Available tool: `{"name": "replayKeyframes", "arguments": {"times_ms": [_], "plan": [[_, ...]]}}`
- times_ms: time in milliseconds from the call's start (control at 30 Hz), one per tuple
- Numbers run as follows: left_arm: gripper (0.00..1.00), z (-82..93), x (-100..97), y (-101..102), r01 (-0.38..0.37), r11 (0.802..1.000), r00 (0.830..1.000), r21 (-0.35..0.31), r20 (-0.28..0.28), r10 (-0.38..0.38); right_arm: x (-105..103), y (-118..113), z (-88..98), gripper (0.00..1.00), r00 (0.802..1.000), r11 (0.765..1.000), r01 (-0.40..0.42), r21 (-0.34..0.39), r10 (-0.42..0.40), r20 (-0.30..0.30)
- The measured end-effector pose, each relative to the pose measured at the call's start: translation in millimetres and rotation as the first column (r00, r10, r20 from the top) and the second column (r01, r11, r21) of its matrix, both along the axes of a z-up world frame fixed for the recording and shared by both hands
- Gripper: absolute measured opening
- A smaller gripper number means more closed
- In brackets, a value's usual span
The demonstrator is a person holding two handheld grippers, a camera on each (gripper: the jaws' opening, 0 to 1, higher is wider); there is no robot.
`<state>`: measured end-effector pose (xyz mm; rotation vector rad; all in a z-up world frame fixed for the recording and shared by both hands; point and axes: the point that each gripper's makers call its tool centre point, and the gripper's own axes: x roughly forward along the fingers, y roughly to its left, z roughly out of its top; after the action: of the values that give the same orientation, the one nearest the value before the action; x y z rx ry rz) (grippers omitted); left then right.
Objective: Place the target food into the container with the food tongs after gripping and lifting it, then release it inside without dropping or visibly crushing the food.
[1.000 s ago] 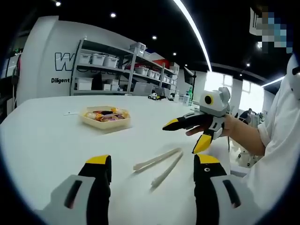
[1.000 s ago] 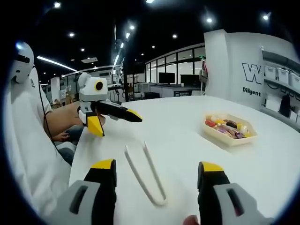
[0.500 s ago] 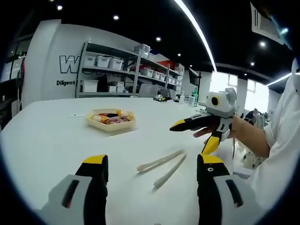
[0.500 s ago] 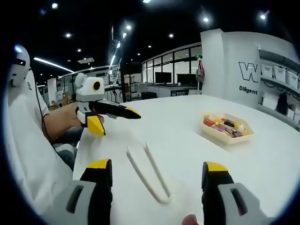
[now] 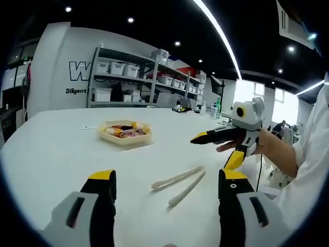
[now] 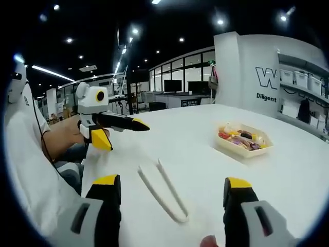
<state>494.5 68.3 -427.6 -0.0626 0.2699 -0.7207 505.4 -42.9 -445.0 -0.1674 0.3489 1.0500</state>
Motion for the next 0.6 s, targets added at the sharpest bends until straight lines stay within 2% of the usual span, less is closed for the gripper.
{"name": "replayKeyframes", "arguments": {"times_ms": [600], "plan": [[0.90,4.4,-0.2,0.4,-0.033,0.999,0.999,0.007,-0.010,0.033,5.8,-11.6,3.2,0.85,0.992,0.993,0.115,0.011,-0.114,-0.047]]}}
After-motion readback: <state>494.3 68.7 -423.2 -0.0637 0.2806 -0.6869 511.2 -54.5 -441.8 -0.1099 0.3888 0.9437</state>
